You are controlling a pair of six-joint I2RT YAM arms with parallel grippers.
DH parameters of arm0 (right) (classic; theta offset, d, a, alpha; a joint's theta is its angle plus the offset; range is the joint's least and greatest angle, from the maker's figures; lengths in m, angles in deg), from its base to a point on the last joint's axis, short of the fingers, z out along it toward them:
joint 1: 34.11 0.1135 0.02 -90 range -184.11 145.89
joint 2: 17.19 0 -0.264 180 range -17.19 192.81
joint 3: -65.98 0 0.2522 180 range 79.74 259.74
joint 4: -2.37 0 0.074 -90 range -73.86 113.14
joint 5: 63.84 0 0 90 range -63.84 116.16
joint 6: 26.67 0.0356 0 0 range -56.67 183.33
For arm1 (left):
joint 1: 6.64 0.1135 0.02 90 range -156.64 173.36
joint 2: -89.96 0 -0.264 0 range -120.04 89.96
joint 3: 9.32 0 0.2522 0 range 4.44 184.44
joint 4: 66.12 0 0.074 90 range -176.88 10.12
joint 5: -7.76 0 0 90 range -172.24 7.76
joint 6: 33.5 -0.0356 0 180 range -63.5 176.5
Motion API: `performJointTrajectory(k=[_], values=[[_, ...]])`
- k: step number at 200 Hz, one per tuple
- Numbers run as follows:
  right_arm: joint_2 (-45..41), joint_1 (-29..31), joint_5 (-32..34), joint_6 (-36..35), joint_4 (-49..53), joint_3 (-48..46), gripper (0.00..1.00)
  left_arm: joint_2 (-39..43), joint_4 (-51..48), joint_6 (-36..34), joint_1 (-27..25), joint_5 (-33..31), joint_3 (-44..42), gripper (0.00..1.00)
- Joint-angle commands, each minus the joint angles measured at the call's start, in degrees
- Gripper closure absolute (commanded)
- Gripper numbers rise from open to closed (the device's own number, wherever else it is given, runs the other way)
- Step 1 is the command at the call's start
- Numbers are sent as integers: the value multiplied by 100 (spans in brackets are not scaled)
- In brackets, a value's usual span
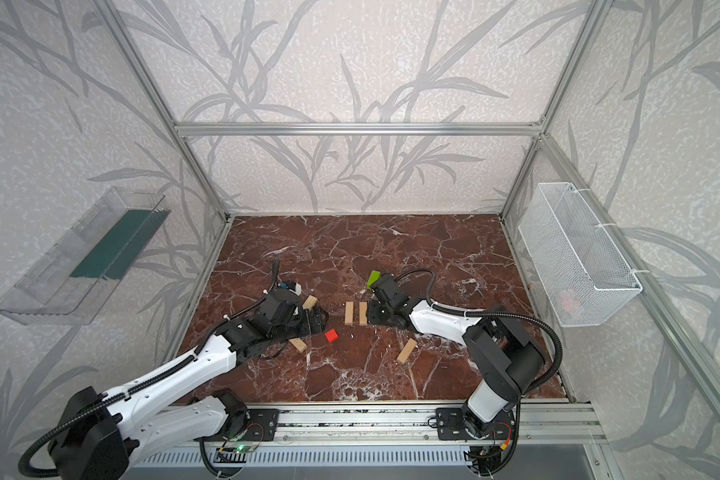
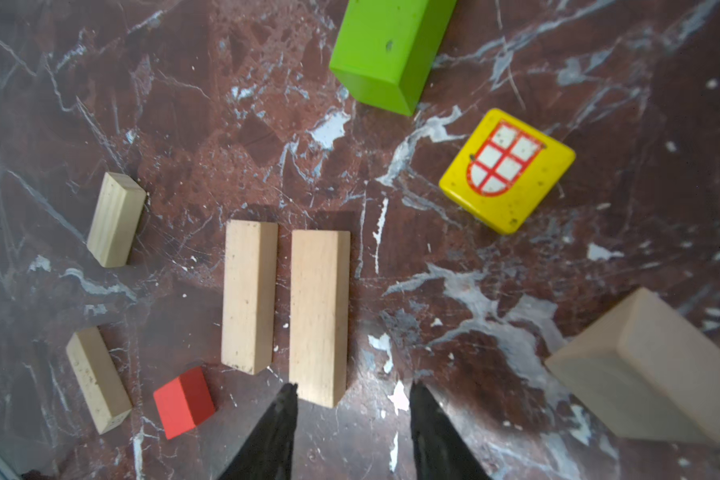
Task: Build the wood block tower
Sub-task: 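Press the held bar flush against the first standing bar with the right gripper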
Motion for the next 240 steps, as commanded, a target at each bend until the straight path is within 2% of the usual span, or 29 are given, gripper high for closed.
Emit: performJointTrajectory(k=[1, 63, 91, 153, 240], values=[[150, -65, -454, -27, -454, -73, 59, -126, 183, -36, 14, 139, 205, 2], [404, -82, -516, 35, -734, -182, 66, -348, 228, -28, -7, 231, 328, 2], [661, -91, -578, 127, -891, -228, 74, -380, 240, -19, -6, 250, 315, 2], [759, -95, -620, 204, -1054, -256, 82, -376, 241, -37, -19, 223, 318, 2], [852, -78, -649, 551, -1293, -245, 84, -351, 189, -61, -17, 170, 320, 2]])
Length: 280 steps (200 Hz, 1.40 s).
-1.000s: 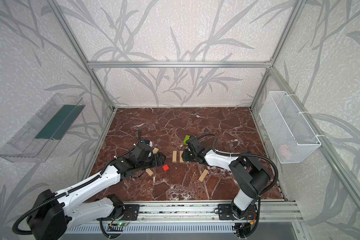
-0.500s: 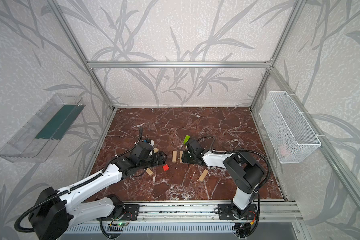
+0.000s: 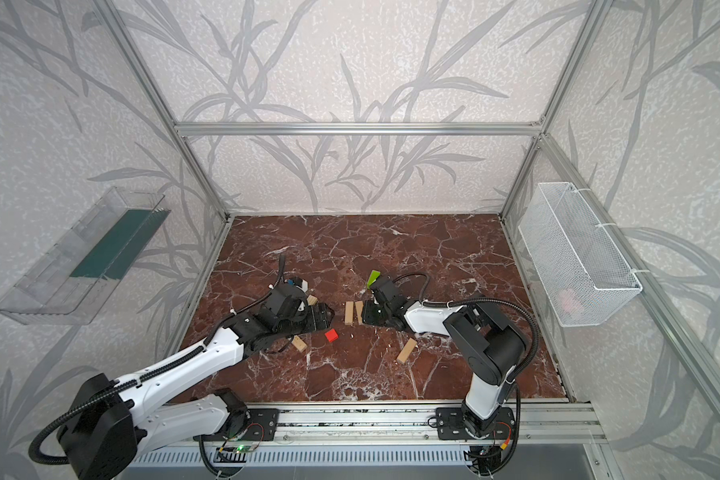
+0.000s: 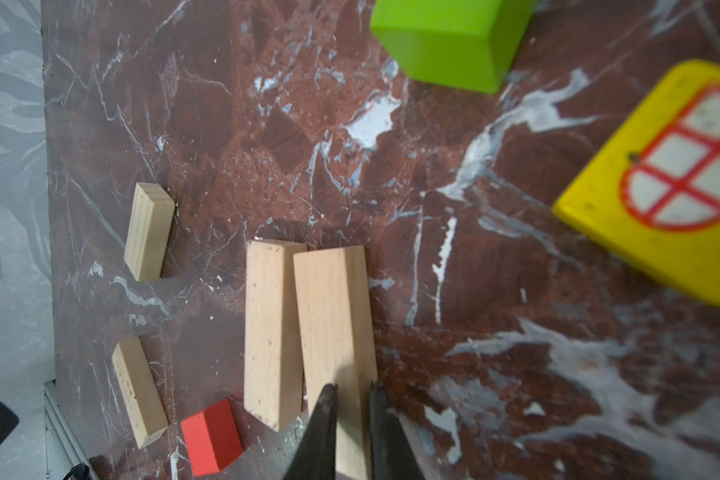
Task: Build the wood block tower
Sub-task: 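Press the held bar flush against the first standing bar with the right gripper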
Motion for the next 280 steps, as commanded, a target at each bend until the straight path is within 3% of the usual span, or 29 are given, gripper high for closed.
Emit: performJointTrajectory(k=[1, 280], values=[[140, 3, -23, 156, -32, -60, 84, 8, -14, -45, -9, -48, 150, 2], [171, 358, 205, 478, -75, 288, 83, 9, -66, -68, -11, -67, 199, 2]])
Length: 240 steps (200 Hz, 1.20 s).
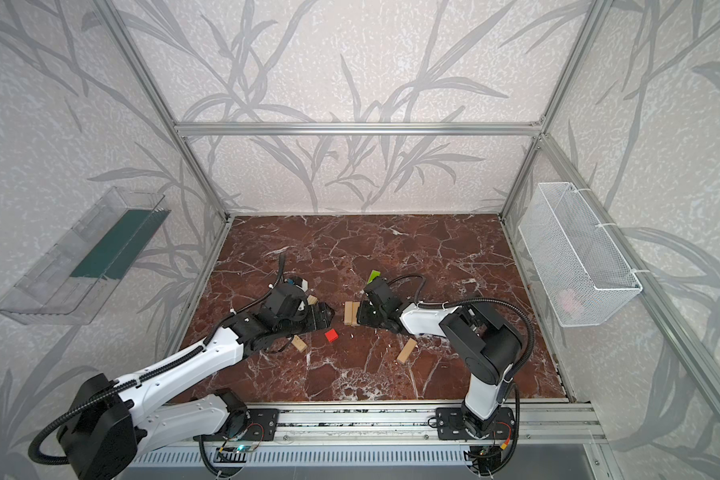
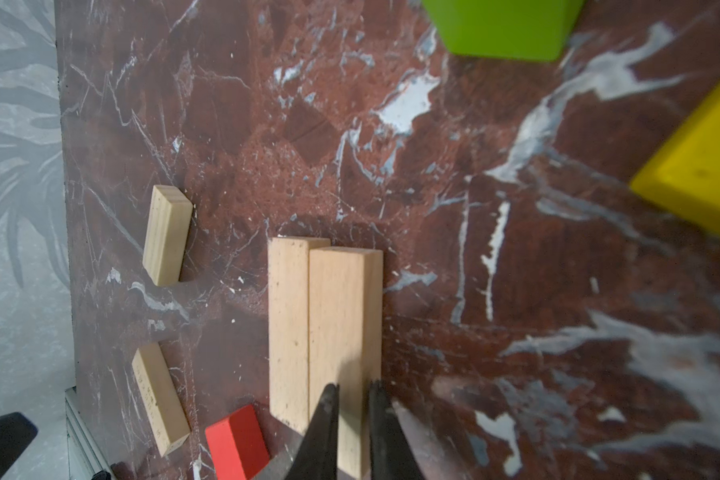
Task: Build the wood block tower
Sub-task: 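Press the held bar flush against the first standing bar with the right gripper, then open the right gripper to release the bar beside the first bar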
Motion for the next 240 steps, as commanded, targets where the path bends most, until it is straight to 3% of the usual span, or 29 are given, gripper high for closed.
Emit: performJointTrajectory(k=[1, 80, 123, 240], values=[[79, 63, 85, 70, 10, 185, 83, 15, -51, -63, -14, -66, 168, 2], [-653, 128, 334, -67, 405, -177, 79, 123, -129, -81, -13, -67, 188, 2], [-905, 455, 432, 55, 385, -478, 79, 146, -149, -89, -11, -41, 205, 2], [-166, 604, 501, 146, 18, -396, 84, -16, -252, -194, -5, -68, 338, 2]])
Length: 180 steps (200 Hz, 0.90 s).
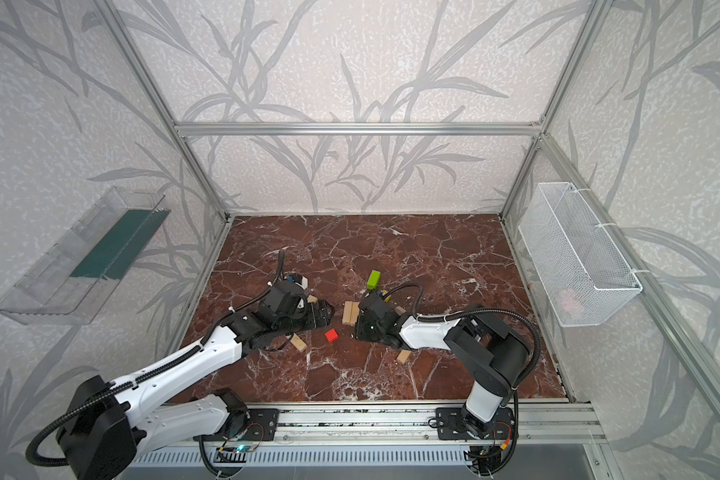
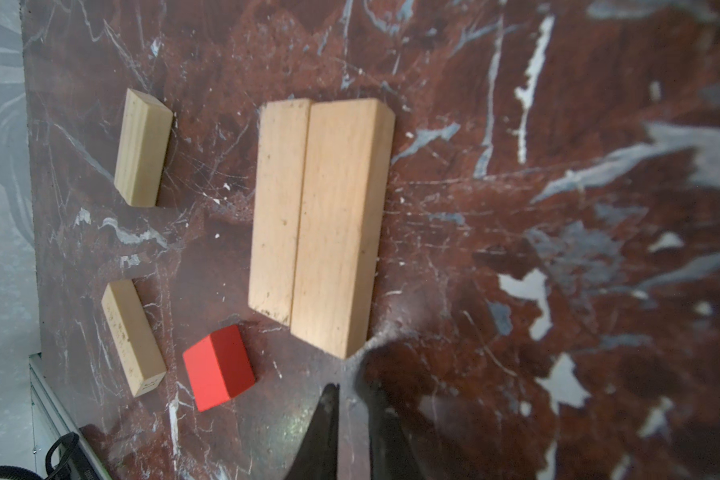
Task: Build the wood block tower
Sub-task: 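Open the right gripper to release the bar beside the first bar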
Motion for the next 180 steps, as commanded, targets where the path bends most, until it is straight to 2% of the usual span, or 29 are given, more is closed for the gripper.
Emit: performJointTrajectory(k=[1, 180], values=[[178, 1, 113, 0, 7, 111, 84, -44, -96, -85, -6, -70, 156, 2], [247, -17, 222, -192, 242, 393, 85, -48, -131, -111, -3, -75, 170, 2]])
